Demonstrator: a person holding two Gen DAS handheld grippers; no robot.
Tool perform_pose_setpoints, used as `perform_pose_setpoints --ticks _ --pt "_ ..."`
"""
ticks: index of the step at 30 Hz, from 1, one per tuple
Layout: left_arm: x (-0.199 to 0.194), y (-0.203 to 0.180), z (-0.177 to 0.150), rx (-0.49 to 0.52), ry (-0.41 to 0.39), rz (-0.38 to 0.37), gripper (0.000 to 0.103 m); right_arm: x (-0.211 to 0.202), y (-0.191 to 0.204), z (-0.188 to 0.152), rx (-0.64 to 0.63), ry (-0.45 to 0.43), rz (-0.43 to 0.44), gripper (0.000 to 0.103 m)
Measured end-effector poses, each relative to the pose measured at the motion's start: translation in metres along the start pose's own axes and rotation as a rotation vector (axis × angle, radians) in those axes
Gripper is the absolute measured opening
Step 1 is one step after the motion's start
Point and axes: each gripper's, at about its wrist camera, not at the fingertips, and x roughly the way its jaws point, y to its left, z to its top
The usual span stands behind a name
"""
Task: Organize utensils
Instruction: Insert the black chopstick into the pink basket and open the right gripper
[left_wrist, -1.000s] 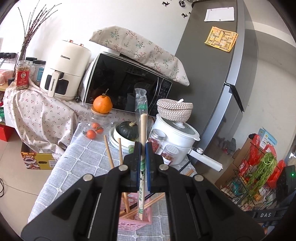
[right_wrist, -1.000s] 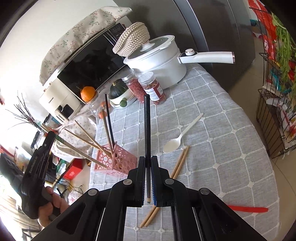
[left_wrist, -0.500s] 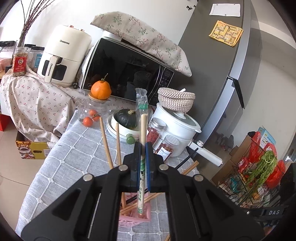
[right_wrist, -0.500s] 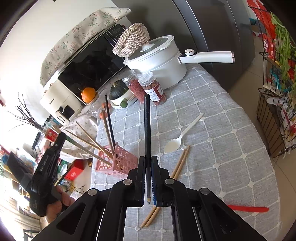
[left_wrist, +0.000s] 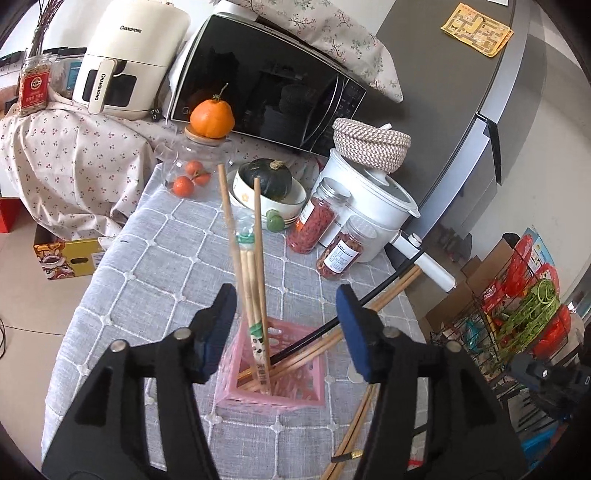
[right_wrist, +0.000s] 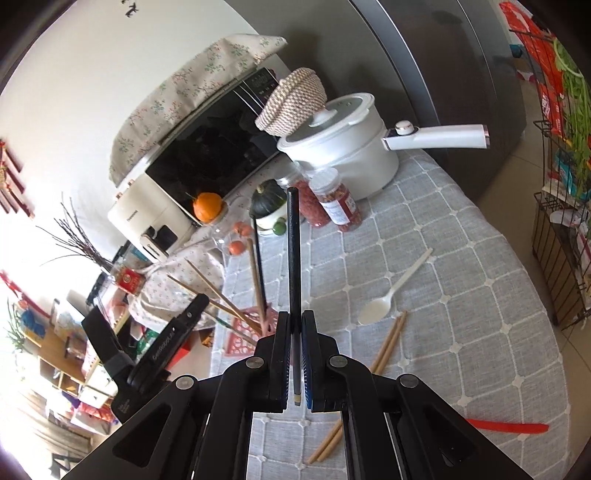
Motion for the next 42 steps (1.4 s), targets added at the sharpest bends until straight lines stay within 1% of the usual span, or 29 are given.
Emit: perform_pose_setpoints --ticks 1,3,6,10,14,18,23,28,33,37,40,42 --pt "-0.004 -0.001 0.001 0.016 0.007 0.008 0.065 -0.002 0.002 0.001 -0.001 -0.011 0.01 0.006" --pt "-0.01 0.0 0.001 0.052 0.028 0.027 0.075 -0.005 0.007 0.004 -0.003 -0.031 0.029 0.006" --pt "-0.019 0.005 0.0 0.114 0.062 0.08 0.082 -0.006 0.015 0.008 -0.007 -0.064 0.059 0.006" --pt "-0.027 0.017 -0.002 0.164 0.1 0.134 0.082 0.0 0.029 0.01 -0.012 -0.098 0.093 0.006" --pt "-0.032 0.031 -0.007 0.182 0.144 0.143 0.082 0.01 0.039 0.012 -0.012 -0.122 0.108 0.006" --pt "-0.037 0.042 -0.01 0.201 0.164 0.153 0.082 0.023 0.049 0.013 -0.028 -0.16 0.092 0.006" --pt "-0.042 0.051 -0.009 0.197 0.177 0.151 0.082 0.043 0.066 0.013 -0.084 -0.209 0.064 0.006" --pt "-0.044 0.056 -0.009 0.189 0.181 0.143 0.082 0.073 0.076 0.007 -0.116 -0.159 0.036 0.006" --pt "-0.043 0.057 -0.011 0.19 0.199 0.132 0.082 0.098 0.076 -0.001 -0.116 -0.117 0.009 0.006" --pt "-0.041 0.054 -0.013 0.202 0.208 0.125 0.082 0.116 0.075 -0.007 -0.124 -0.066 -0.014 0.006" --pt "-0.04 0.051 -0.015 0.21 0.214 0.12 0.082 0.125 0.073 -0.01 -0.127 -0.033 -0.021 0.007" --pt "-0.04 0.048 -0.016 0.22 0.219 0.116 0.082 0.126 0.071 -0.01 -0.121 -0.025 -0.015 0.009"
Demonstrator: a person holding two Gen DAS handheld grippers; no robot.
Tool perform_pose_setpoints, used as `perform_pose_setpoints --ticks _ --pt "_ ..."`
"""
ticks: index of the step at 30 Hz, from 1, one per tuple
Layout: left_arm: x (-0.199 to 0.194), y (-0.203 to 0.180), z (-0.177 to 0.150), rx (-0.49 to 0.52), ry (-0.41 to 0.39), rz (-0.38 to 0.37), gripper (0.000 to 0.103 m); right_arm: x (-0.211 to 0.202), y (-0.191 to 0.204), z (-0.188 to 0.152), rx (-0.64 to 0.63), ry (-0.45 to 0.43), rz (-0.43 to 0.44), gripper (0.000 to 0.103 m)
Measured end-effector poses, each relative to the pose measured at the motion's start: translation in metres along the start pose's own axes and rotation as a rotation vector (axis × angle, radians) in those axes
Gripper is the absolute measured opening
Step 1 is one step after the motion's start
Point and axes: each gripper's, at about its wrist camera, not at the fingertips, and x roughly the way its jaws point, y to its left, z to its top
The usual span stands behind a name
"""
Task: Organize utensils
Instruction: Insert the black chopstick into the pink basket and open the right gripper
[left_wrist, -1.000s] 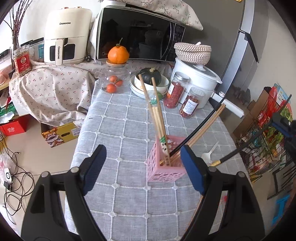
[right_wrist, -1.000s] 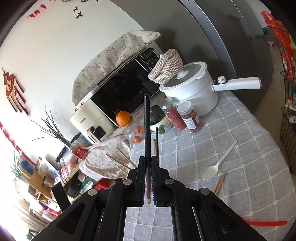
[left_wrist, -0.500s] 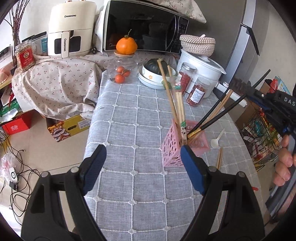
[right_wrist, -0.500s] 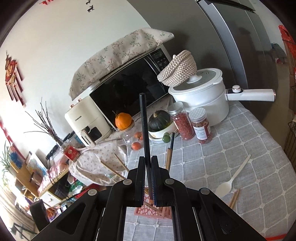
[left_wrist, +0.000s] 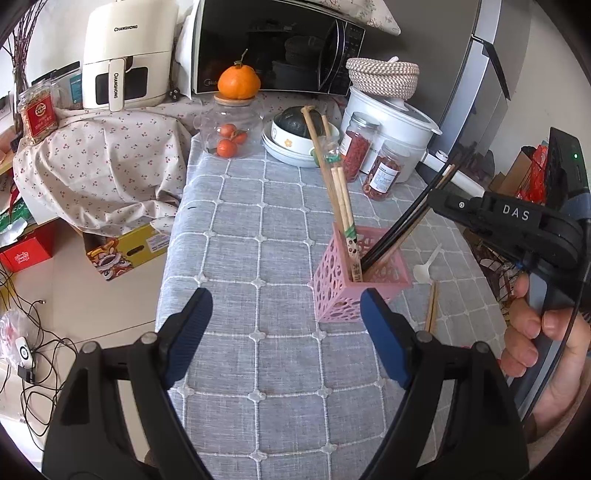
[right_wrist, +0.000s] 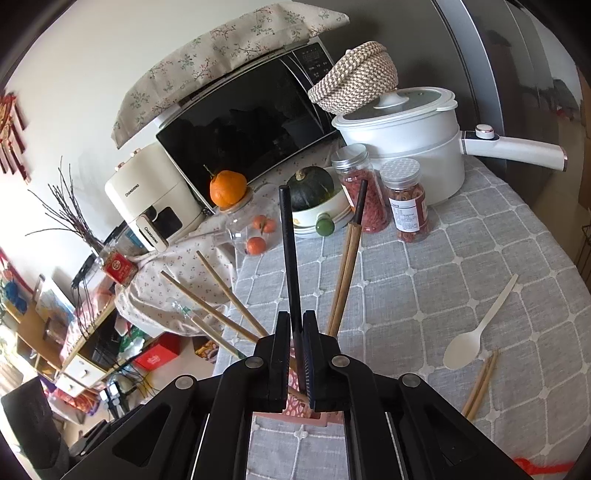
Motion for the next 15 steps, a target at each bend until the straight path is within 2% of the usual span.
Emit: perform_pose_setpoints --ticks 2,6,10,15 --pt "0.001 -0.003 -0.001 0.011 0.005 -0.001 0.082 -0.002 -0.001 0.001 0.003 0.0 0.002 0.012" --pt "0.002 -0.008 -0.003 0.03 0.012 0.002 0.082 -0.013 -0.004 0.005 0.009 -0.022 0.021 0.038" --pt "0.004 -0.014 -0.004 0.045 0.018 0.002 0.082 -0.029 -0.011 0.01 0.019 -0.043 0.025 0.045" --pt "0.01 -0.025 -0.007 0.057 0.057 -0.02 0.083 -0.053 -0.021 0.012 -0.036 -0.04 0.005 0.061"
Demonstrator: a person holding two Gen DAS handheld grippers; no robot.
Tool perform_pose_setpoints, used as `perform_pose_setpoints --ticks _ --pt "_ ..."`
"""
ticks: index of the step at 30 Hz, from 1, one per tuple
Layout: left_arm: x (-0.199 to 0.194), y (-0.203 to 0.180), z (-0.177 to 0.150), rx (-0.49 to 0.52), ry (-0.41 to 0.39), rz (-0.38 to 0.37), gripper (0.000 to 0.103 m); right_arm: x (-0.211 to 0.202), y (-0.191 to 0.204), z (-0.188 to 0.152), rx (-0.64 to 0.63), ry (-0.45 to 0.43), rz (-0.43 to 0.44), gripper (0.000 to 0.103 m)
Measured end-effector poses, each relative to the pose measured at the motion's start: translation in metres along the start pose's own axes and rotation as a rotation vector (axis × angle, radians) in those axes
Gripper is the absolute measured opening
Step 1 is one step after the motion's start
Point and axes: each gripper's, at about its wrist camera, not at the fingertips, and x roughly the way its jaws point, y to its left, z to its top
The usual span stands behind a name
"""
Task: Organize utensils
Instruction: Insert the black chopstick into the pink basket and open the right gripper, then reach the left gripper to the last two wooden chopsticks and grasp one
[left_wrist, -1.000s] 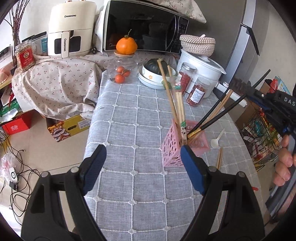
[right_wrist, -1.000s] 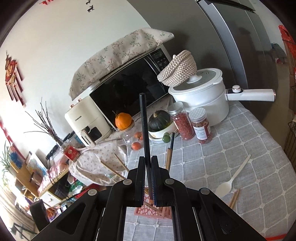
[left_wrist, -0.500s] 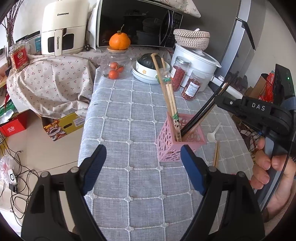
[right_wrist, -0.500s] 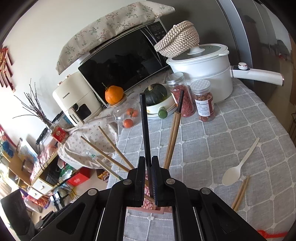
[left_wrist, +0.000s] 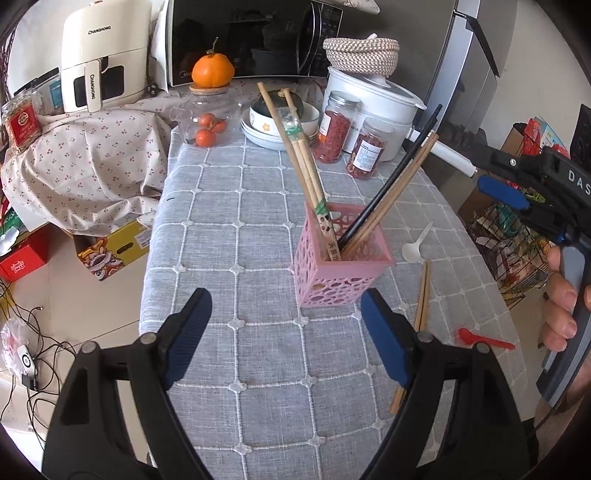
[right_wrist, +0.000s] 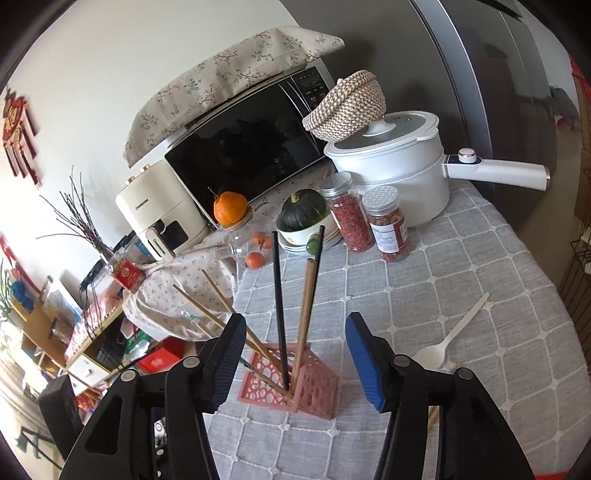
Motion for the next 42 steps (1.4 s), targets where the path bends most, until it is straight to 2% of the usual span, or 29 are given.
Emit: perform_pose_setpoints --ticks 5,9,16,24,25,26,30,33,38,42 --pt "0.009 -0.02 -0.004 0.021 0.049 -0.044 0.084 -0.021 -0.02 -0.008 -0.06 0.051 -0.056 0.069" --pt "0.017 -0.041 -0.007 0.071 0.083 -0.051 0.084 -0.034 -0.041 -0.018 -0.079 0.113 -0.111 0.072" --pt "0.038 -0.08 -0.013 0.128 0.162 -0.078 0.084 -0.04 -0.089 -0.034 -0.03 0.25 -0.223 0.075" --pt "0.073 -0.122 -0.019 0.157 0.238 -0.142 0.084 -0.045 -0.132 -0.049 0.019 0.359 -0.311 0.076" --pt "0.079 -0.127 -0.018 0.159 0.244 -0.147 0.082 -0.045 -0.137 -0.051 0.029 0.373 -0.32 0.076" --pt "0.084 -0.132 -0.018 0.161 0.249 -0.154 0.074 -0.045 -0.14 -0.052 0.037 0.384 -0.327 0.076" --pt "0.109 -0.144 -0.013 0.123 0.297 -0.206 0.037 -0.047 -0.155 -0.058 0.072 0.419 -0.341 0.076" --pt "0.126 -0.151 -0.011 0.084 0.326 -0.238 0.023 -0.046 -0.16 -0.061 0.074 0.437 -0.347 0.076" --pt "0.14 -0.158 -0.012 0.11 0.325 -0.223 0.013 -0.051 -0.17 -0.064 0.093 0.446 -0.352 0.076" --pt "0.147 -0.16 -0.016 0.129 0.332 -0.208 0.011 -0.053 -0.177 -0.065 0.118 0.448 -0.353 0.076"
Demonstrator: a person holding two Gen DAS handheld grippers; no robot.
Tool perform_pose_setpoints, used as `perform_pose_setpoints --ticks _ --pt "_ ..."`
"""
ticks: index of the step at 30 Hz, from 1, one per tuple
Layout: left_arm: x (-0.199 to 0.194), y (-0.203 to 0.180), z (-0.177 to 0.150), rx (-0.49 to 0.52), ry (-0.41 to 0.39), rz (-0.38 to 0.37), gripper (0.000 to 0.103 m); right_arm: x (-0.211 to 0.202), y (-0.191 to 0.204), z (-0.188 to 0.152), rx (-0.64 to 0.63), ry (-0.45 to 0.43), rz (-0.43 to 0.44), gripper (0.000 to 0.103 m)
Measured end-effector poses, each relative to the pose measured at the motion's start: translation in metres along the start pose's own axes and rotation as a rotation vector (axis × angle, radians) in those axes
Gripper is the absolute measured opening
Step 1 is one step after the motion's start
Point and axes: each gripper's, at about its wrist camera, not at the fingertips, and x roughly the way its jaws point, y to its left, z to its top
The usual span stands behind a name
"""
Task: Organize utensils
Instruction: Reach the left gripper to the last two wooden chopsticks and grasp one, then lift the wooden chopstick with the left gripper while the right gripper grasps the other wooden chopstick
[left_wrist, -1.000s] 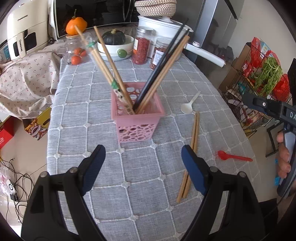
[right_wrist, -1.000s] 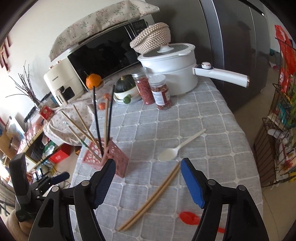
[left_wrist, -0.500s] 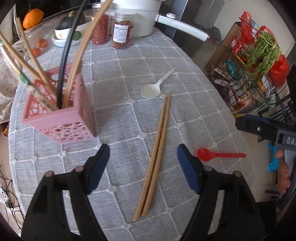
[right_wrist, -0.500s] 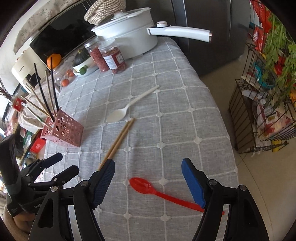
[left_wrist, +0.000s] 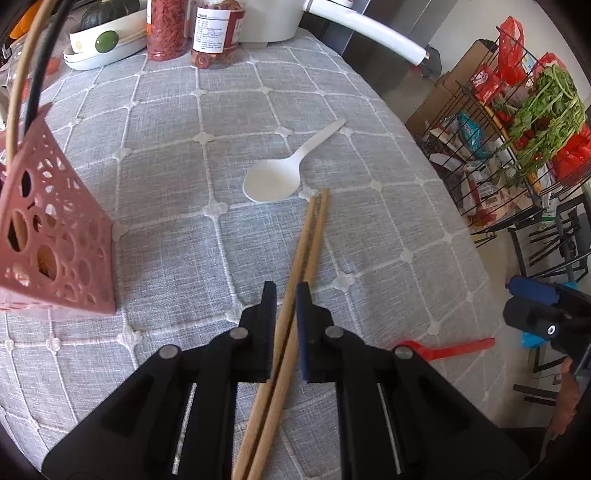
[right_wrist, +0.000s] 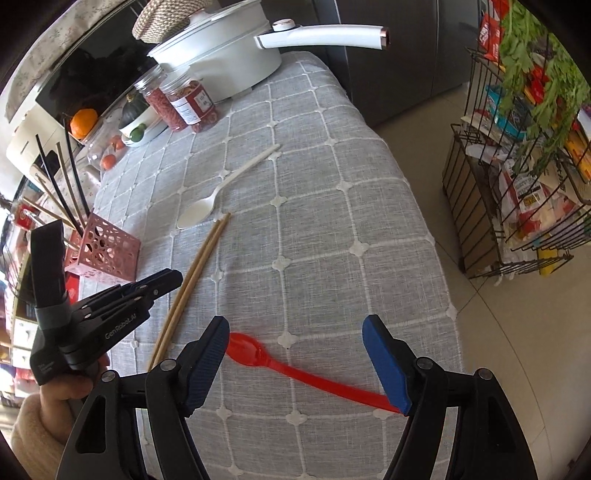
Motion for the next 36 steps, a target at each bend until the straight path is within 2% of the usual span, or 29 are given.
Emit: perform_pose_setpoints --ticks 12,18,28,36 --pt "0.013 -0.01 0.005 0.094 0.021 0.101 0.011 0.001 -0.003 0.0 0.022 0.005 0.007 0.076" --pt "0.007 -0.01 0.004 0.105 0.027 0.112 0.007 0.007 0.001 0.002 0.024 0.018 0.001 0.076" --pt "-0.067 -0.009 -0.013 0.149 -0.091 0.065 0.007 0.015 0.012 0.008 0.022 0.026 -0.008 0.076" --pt "-0.113 0.005 -0.03 0.163 -0.167 0.051 0.007 0.031 0.035 0.017 0.047 0.055 0.026 0.076"
